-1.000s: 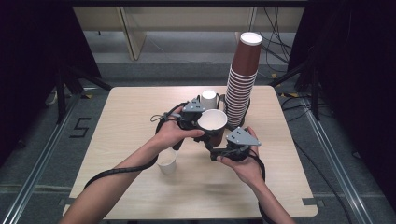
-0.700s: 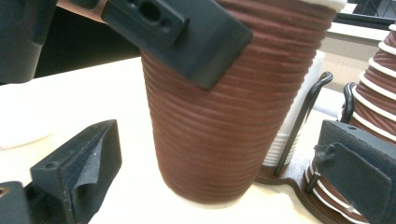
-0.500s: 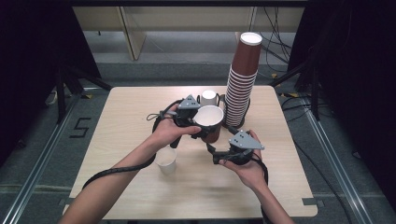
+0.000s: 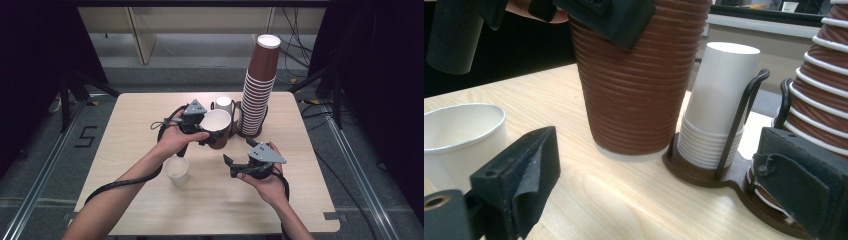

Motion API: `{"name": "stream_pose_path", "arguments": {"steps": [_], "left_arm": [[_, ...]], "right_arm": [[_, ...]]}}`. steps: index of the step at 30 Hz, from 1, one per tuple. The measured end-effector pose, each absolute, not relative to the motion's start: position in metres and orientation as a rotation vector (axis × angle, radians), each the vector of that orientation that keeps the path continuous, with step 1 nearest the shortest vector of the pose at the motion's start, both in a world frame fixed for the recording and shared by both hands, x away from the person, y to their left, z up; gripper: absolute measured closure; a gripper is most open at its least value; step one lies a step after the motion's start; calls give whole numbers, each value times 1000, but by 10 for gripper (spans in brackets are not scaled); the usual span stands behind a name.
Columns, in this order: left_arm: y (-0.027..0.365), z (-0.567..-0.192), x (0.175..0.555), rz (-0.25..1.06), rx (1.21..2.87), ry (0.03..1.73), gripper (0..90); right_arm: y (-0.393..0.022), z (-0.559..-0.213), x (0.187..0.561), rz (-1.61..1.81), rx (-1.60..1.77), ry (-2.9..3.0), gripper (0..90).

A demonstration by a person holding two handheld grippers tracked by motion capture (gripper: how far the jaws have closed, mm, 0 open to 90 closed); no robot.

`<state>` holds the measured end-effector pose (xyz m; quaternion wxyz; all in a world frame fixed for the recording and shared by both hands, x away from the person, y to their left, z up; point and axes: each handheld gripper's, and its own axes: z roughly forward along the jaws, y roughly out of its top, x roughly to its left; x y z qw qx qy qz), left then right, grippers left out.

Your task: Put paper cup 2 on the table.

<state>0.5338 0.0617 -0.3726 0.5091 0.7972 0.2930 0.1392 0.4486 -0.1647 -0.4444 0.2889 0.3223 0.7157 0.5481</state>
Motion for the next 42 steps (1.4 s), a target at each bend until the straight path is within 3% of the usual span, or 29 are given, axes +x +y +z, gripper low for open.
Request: {"name": "stream_pose_path", "arguments": {"steps": [42], "left_arm": [[140,-383,524,463,1854,876,130]], "right_arm": [[-178,-461,444,1440,996,1898,93]]}}
